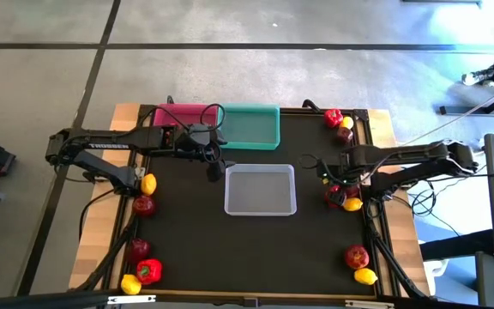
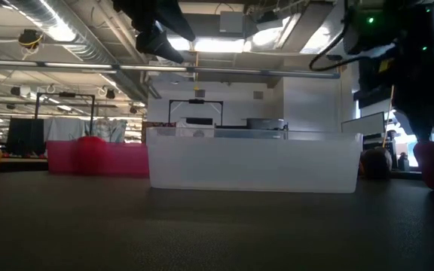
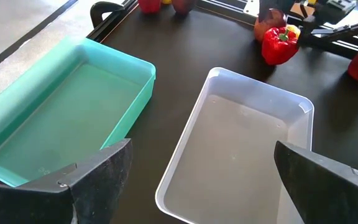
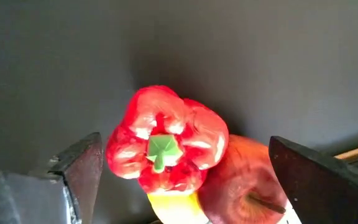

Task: Sort produce into baskets
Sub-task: Put the red bell pepper into the red bin

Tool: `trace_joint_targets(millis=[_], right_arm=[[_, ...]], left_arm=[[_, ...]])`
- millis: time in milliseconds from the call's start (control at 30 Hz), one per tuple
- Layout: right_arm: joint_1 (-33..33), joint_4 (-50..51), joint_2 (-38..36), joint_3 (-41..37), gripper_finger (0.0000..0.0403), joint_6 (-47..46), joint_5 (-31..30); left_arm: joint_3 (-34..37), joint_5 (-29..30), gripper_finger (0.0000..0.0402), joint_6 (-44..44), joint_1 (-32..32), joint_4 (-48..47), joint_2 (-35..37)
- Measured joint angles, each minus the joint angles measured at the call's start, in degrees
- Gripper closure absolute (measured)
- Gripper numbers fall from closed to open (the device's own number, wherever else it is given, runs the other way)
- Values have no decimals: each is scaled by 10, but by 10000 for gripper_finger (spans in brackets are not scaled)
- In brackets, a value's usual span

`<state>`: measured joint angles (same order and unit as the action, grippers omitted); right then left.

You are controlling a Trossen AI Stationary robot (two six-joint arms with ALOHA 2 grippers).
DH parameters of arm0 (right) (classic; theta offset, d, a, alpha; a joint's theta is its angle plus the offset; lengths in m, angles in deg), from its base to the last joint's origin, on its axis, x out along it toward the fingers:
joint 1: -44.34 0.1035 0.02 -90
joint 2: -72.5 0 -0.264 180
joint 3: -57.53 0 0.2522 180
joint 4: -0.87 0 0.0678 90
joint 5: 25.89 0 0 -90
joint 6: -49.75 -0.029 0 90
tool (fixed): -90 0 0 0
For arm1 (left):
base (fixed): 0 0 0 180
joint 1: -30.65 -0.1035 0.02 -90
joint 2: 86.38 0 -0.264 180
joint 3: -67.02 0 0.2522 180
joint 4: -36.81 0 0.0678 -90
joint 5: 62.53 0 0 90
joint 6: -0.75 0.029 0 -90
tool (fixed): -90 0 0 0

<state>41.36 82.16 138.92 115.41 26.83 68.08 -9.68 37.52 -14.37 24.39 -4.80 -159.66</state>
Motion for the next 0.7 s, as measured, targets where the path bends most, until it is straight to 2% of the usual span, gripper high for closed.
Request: trace_joint_targets(millis=[367,467,700], right_arm=[[0,-17,84,0,30,0,-8],[0,-23,102,0,60,0,-8],[0,-51,115,1,168,0,-10]], left_arm=[[0,0,15,5,0,0,0],[0,0,15,5,0,0,0],[0,0,15,9,0,0,0]])
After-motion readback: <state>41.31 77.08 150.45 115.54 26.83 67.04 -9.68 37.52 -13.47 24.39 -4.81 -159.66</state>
